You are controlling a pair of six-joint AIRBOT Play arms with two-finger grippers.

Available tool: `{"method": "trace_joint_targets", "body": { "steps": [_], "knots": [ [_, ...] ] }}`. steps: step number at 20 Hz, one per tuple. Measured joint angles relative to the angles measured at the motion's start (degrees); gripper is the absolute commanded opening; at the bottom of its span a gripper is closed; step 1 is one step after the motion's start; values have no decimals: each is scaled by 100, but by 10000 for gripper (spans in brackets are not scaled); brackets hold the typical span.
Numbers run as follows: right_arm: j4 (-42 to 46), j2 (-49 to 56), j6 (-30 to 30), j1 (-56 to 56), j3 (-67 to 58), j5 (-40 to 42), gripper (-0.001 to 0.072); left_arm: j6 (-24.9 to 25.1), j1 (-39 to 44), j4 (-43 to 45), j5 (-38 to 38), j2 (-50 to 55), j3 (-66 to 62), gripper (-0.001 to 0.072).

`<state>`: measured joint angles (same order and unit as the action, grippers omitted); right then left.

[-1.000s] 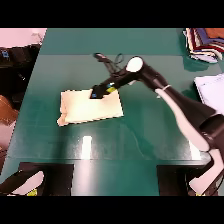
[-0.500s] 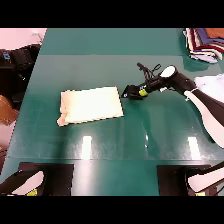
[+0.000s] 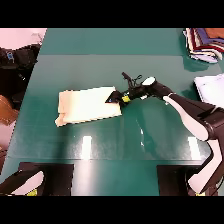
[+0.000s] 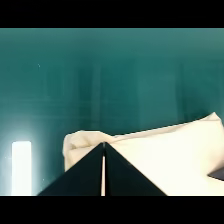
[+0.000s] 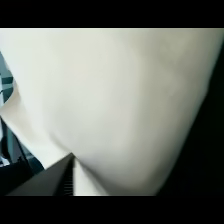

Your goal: Fold the shirts.

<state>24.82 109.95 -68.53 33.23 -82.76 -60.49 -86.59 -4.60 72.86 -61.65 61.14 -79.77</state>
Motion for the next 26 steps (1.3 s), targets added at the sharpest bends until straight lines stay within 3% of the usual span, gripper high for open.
{"method": "trace_joint_targets", "body": {
  "steps": [1,6,9,16,22,26],
  "knots": [
    [-31,44,17,52,-151,87,18,2,-4,0,7,0,0,24],
    [-170,52,229,-26,-846,291,15,4,83,-142,11,0,2,22],
    [188,-203,17,-492,-1156,334,15,4,494,-210,15,2,4,23],
    [2017,-1392,-627,-2830,-1469,44,15,-35,1853,-260,155,2,4,24],
    [2474,-1853,-737,-5139,-1504,-269,15,-59,2546,-269,468,2,7,25],
    [2540,-1961,-745,-5971,-1506,-341,15,-109,2675,-286,560,2,7,24]
  ]
}}
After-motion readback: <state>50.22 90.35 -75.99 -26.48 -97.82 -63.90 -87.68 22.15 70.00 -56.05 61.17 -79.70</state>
